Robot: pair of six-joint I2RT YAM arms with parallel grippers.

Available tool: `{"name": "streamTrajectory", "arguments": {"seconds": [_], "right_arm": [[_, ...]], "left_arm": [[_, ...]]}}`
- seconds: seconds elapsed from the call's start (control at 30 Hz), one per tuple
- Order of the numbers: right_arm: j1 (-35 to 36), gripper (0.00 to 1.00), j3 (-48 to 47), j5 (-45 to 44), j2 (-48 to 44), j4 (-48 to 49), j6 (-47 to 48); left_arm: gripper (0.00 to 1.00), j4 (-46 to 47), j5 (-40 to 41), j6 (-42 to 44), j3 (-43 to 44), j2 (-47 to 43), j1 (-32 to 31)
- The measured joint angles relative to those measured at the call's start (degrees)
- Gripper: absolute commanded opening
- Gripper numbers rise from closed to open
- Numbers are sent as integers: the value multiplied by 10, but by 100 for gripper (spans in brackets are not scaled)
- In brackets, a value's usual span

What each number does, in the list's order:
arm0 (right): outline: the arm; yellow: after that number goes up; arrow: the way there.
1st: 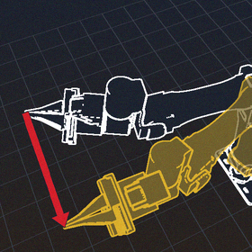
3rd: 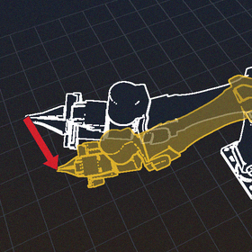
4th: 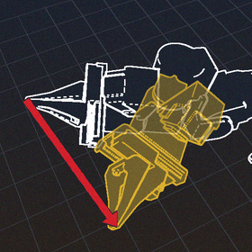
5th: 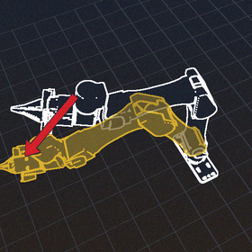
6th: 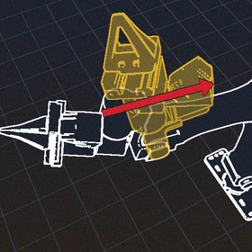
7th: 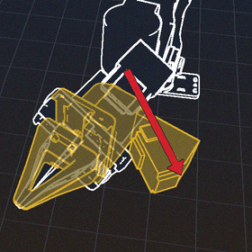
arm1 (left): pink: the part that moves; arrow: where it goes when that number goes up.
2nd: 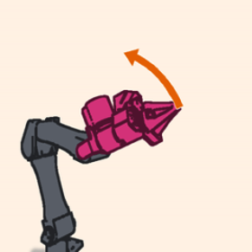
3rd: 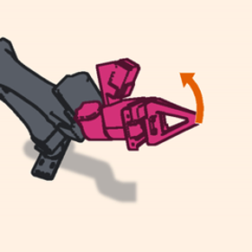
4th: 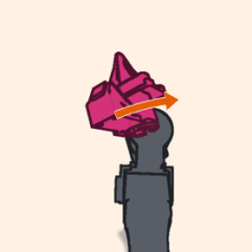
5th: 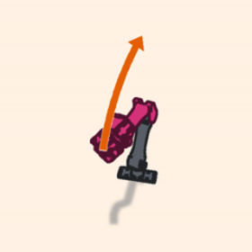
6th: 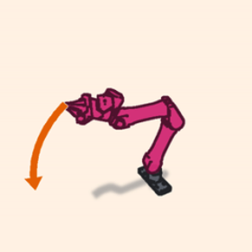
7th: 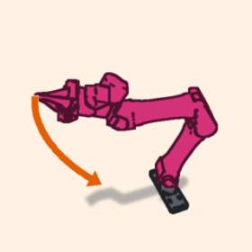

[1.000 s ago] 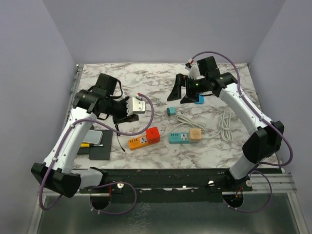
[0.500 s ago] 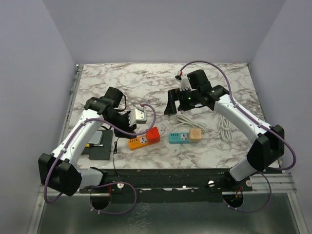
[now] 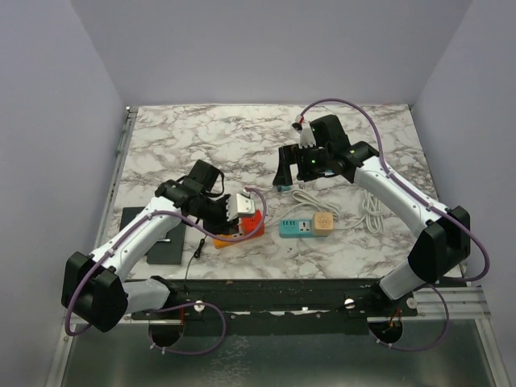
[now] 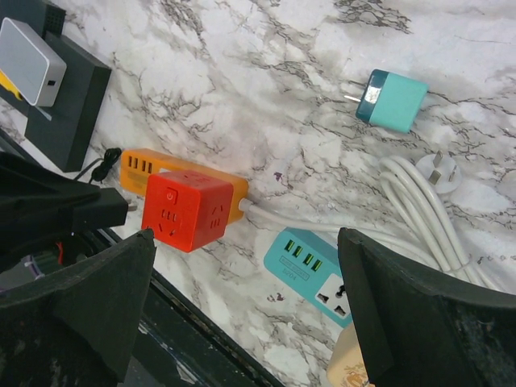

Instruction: Insert the plug

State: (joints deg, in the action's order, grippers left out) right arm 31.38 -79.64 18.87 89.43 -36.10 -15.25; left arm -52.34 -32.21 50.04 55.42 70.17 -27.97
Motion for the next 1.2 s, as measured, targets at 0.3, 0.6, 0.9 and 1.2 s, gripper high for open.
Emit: {"name": "streamTrajectory", "arguments": {"seconds": [0.3, 0.6, 0.9, 1.2], "right_arm": [[0, 100, 4, -32, -7, -1, -13], [0, 100, 4, -47, -11, -5, -17], [0, 100, 4, -47, -16, -5, -17], [0, 100, 4, -47, -18, -6, -19]], "left_arm": [[0, 47, 70, -31, -16, 19, -56], [0, 64, 139, -66, -19, 38, -106], [0, 79, 178, -81, -20, 50, -119], [0, 96, 182, -92, -32, 50, -123]]}}
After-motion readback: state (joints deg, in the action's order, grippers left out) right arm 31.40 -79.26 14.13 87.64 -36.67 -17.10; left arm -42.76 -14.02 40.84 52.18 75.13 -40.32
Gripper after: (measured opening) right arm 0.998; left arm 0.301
